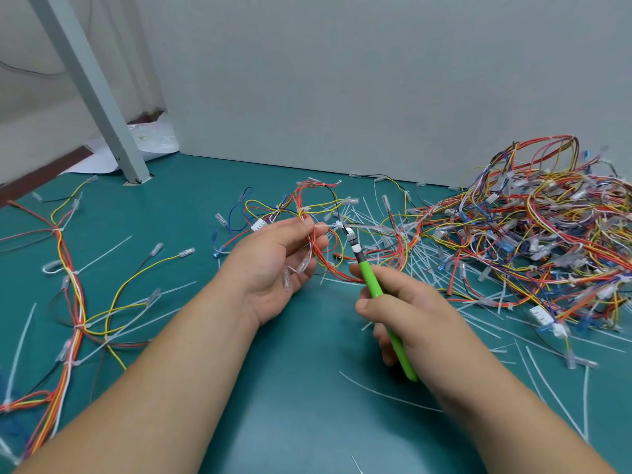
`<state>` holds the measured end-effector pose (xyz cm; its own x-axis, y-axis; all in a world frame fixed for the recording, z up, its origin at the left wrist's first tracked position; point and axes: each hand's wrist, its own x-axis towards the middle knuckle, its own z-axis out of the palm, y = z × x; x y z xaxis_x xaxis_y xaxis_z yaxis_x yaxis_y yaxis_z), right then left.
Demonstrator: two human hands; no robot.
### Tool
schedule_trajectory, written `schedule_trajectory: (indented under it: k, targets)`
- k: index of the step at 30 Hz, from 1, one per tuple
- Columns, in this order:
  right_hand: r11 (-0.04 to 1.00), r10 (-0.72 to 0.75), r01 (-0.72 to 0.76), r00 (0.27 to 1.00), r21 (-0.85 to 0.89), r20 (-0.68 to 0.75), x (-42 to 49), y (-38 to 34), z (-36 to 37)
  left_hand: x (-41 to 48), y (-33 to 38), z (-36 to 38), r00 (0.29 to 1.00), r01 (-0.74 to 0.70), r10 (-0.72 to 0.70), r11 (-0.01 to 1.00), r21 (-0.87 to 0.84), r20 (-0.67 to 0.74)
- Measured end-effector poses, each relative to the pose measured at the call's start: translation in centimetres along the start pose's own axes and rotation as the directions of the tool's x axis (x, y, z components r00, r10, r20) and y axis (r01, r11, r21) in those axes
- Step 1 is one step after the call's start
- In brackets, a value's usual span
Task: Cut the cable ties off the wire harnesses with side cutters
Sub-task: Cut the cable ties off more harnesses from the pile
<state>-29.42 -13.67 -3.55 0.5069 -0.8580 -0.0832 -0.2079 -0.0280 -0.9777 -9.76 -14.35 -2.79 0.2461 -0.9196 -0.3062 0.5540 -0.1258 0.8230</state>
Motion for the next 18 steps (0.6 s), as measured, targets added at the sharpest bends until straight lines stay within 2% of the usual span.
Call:
schedule_trajectory:
  k: [3,6,9,12,15,18]
  targets:
    - [0.998,0.045,-0.046,0.999,0.049,0.021,-0.2,-0.3,0.0,0.0,-0.1,0.1,1.000,0.016,-0.016,0.998,-0.060,0.002]
    - [0.977,0.111,-0.124,0.991,0.176,0.081,-0.3,-0.7,0.2,0.0,-0.2,0.2,1.000,0.000,-0.001,0.999,-0.053,-0.013]
    - [0.895,0.177,-0.241,0.964,0.375,0.199,-0.6,-1.0,0.1,0.1,-0.4,0.3,0.999,-0.039,0.038,0.998,-0.058,-0.016]
    - [0.798,0.173,-0.308,0.940,0.518,0.294,-0.9,-1.4,-0.4,0.1,-0.4,0.4,0.997,-0.076,0.075,0.995,-0.063,-0.016]
    - [0.757,0.164,-0.319,0.938,0.570,0.307,-0.8,-1.7,-0.4,0.1,-0.6,0.5,0.996,-0.091,0.091,0.995,-0.032,0.006]
    - [0.784,0.178,-0.295,0.950,0.546,0.257,-0.8,-1.6,-0.3,-0.1,-1.0,0.6,0.995,-0.096,0.096,0.995,0.028,0.010]
